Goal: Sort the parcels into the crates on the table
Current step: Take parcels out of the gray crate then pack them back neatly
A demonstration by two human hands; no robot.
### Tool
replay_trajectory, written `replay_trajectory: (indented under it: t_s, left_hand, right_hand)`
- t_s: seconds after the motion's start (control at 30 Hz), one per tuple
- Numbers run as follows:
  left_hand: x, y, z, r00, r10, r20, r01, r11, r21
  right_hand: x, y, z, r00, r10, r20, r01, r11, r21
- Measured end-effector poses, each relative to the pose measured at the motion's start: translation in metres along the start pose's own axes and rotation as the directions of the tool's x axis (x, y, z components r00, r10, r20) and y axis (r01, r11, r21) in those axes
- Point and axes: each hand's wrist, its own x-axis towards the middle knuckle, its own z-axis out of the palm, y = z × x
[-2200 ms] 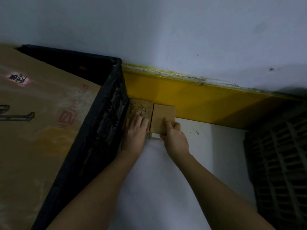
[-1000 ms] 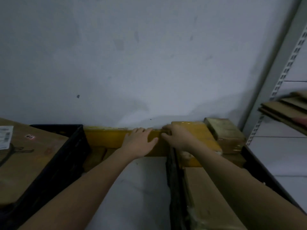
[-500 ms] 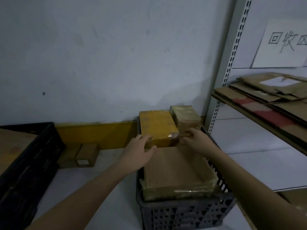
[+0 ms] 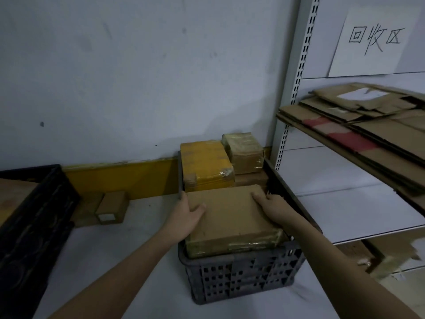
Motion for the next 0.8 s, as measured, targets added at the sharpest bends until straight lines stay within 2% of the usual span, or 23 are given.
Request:
replay_trajectory:
  t_s: [0.13, 0.23, 0.3, 0.43, 0.6, 0.7, 0.73, 0.8]
  left_hand:
    - [-0.005, 0.021, -0.015, 0.999, 0.015, -0.033, -0.024, 0.961, -0.277]
    - [-0.005, 0.044, -0.036, 0.994, 0.095, -0.057, -0.109, 0.929, -0.353]
    - [-0.005, 0.056, -0.049, 0.992, 0.129, -0.012, -0.123, 0.914, -0.387]
    - [-0.007, 0.065, -0.059, 0.991, 0.091, 0.096, -0.026, 0.846, -0.532]
    - [-0.008, 0.067, -0.059, 0.988, 0.125, -0.092, -0.155, 0.728, -0.668]
    - [-0.007, 0.07, -0.064, 0.977, 0.104, -0.186, -0.208, 0.66, -0.722]
    - [-0.008, 0.07, -0.065, 0.972, 0.093, -0.214, -0.223, 0.634, -0.74]
    - [-0.009, 0.068, -0.065, 0.957, 0.08, -0.277, -0.267, 0.612, -0.745]
  right_hand:
    - [-0.01, -0.018, -0.014, 0.996, -0.056, -0.068, 0.059, 0.997, 0.047]
    - [-0.021, -0.039, -0.035, 0.989, -0.07, -0.131, 0.081, 0.994, 0.074]
    - [-0.028, -0.052, -0.048, 0.981, -0.094, -0.17, 0.104, 0.993, 0.052]
    - [-0.04, -0.067, -0.059, 0.966, -0.14, -0.218, 0.154, 0.987, 0.048]
    - [-0.051, -0.07, -0.059, 0.96, -0.176, -0.219, 0.222, 0.953, 0.204]
    - [-0.055, -0.071, -0.059, 0.979, -0.138, -0.15, 0.199, 0.813, 0.548]
    - [-0.055, -0.071, -0.058, 0.98, -0.149, -0.129, 0.197, 0.765, 0.613]
    - [-0.055, -0.074, -0.054, 0.979, -0.167, -0.112, 0.201, 0.759, 0.619]
